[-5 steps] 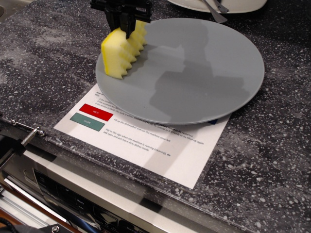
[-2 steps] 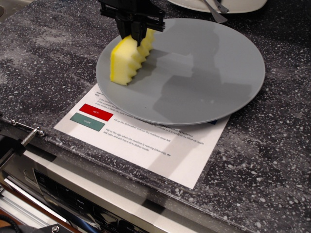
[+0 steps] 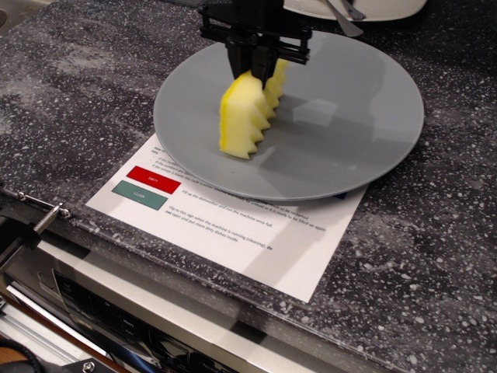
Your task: Pick up sponge and wipe plate
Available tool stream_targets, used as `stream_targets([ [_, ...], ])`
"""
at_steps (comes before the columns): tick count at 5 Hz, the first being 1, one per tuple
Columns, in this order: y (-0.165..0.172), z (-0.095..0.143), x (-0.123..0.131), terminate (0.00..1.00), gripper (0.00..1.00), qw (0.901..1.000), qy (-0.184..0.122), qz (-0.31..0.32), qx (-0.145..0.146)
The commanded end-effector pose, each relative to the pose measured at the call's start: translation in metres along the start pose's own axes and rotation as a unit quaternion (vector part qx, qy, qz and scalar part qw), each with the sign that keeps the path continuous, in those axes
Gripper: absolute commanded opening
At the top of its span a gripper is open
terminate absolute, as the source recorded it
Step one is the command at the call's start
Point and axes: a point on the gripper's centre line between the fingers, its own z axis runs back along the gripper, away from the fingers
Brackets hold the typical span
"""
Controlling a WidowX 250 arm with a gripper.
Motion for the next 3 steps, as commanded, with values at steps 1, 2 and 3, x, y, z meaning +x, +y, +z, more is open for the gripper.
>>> stream_targets([
  [1,-0.023,0.009,-0.001,0.0,0.0,0.9995,-0.032,-0.002,-0.006],
  [2,-0.043,0.013,-0.009,0.0,0.0,0.9994,-0.028,-0.009,-0.018],
  [3,-0.061,0.022,-0.013,1.0,0.0,0.999,-0.022,-0.017,-0.034],
])
